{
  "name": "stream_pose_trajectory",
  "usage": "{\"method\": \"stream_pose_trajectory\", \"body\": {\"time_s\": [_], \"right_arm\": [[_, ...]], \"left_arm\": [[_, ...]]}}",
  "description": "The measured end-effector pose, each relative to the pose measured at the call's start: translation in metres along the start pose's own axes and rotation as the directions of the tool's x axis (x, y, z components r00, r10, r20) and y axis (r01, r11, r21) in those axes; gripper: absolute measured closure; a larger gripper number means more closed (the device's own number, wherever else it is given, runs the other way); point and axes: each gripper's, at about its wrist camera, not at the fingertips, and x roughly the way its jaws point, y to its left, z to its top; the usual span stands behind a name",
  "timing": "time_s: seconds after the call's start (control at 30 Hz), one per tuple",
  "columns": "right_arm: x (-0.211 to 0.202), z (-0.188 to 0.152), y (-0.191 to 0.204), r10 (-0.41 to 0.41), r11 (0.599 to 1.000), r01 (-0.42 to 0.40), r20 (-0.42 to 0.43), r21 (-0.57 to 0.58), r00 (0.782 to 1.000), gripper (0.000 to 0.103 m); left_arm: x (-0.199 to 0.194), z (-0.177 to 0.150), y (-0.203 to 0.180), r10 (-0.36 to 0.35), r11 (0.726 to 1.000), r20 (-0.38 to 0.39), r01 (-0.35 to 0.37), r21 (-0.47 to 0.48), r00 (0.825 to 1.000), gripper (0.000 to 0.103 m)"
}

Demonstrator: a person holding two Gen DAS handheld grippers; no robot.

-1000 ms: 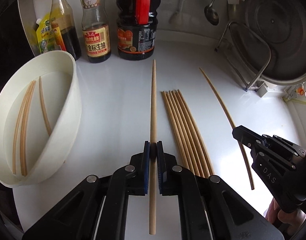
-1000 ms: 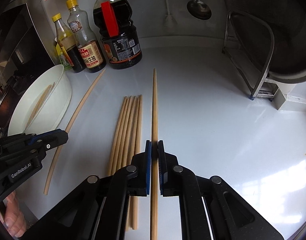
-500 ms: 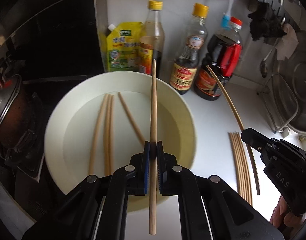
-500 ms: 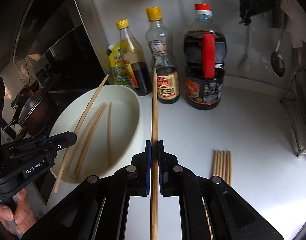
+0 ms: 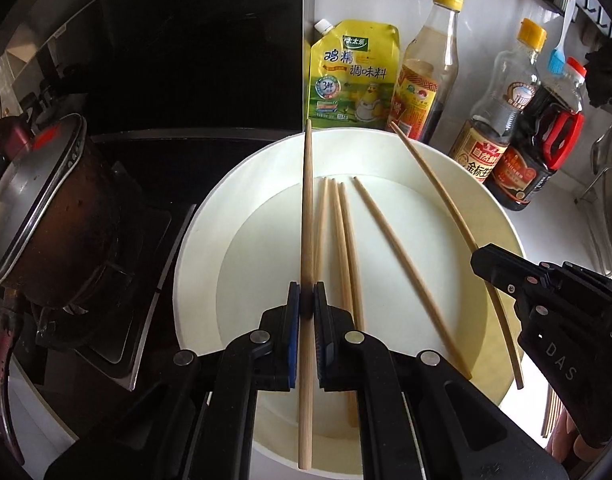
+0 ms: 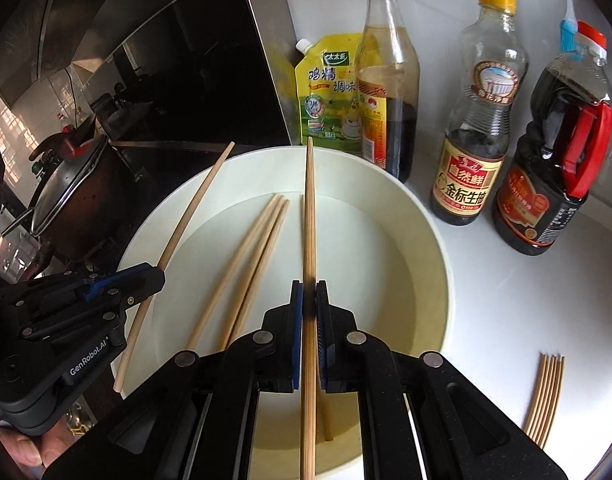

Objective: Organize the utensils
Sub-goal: 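Carry the chopstick over the white basin and open the right tool, then move the open right tool back to the chopstick row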

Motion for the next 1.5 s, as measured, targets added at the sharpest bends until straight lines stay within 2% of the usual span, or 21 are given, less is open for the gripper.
{"method": "stream_pose_trajectory", "body": {"time_s": [0.4,0.63,0.67,0.7,0.73,0.8,0.87,1.0,1.07,1.2,1.27,1.33,1.37,1.5], "right_arm": [[0.046,-0.004,0.007,-0.026,0.998,0.032,-0.124,0.048,0.992,0.097],[0.054,-0.006,0.007,-0.02,0.998,0.029,-0.147,0.059,0.989,0.097],[0.053,-0.005,0.007,-0.016,0.998,0.025,-0.148,0.058,0.989,0.097],[0.051,-0.005,0.007,-0.022,0.998,0.03,-0.146,0.057,0.989,0.096],[0.048,-0.005,0.007,-0.026,0.998,0.034,-0.135,0.054,0.99,0.094],[0.042,-0.003,0.008,-0.034,0.998,0.039,-0.118,0.045,0.992,0.087],[0.035,-0.001,0.008,-0.048,0.998,0.052,-0.098,0.035,0.994,0.078],[0.018,0.001,0.01,-0.072,0.997,0.072,-0.058,0.01,0.996,0.074],[0.008,0.0,0.011,-0.097,0.995,0.096,-0.03,-0.006,0.995,0.063],[-0.015,-0.002,0.012,-0.119,0.993,0.12,0.021,-0.016,0.993,0.061],[-0.028,-0.005,0.01,-0.128,0.992,0.129,0.05,-0.004,0.99,0.054],[-0.041,-0.008,0.005,-0.141,0.99,0.141,0.075,0.005,0.987,0.053],[-0.048,-0.01,0.003,-0.147,0.989,0.147,0.086,0.009,0.985,0.051],[-0.076,-0.024,-0.014,-0.189,0.982,0.184,0.139,0.054,0.972,0.045]], "left_arm": [[0.026,0.001,0.007,-0.012,1.0,-0.071,0.013,0.017,0.997,0.095],[0.033,-0.001,0.01,-0.02,1.0,-0.1,0.02,0.0,0.995,0.094],[0.031,-0.001,0.011,-0.018,1.0,-0.096,0.018,-0.006,0.995,0.092],[0.028,0.0,0.012,-0.013,1.0,-0.09,0.012,-0.01,0.996,0.079],[0.025,0.001,0.012,-0.006,1.0,-0.079,0.005,-0.013,0.997,0.061],[0.015,0.002,0.015,0.019,1.0,-0.043,-0.02,-0.02,0.999,0.039],[0.007,0.004,0.018,0.037,0.999,-0.021,-0.037,-0.024,0.999,0.039],[-0.004,0.004,0.026,0.069,0.997,-0.005,-0.069,-0.043,0.998,0.035],[-0.009,0.002,0.028,0.081,0.995,0.004,-0.08,-0.052,0.997,0.033],[-0.021,-0.005,0.026,0.106,0.993,0.019,-0.105,-0.048,0.994,0.028],[-0.027,-0.008,0.021,0.108,0.993,0.025,-0.107,-0.044,0.994,0.026],[-0.032,-0.011,0.014,0.112,0.993,0.036,-0.11,-0.042,0.993,0.017],[-0.035,-0.013,0.01,0.112,0.993,0.044,-0.11,-0.039,0.993,0.017],[-0.044,-0.019,-0.01,0.107,0.994,0.066,-0.107,-0.017,0.992,0.012]]}}
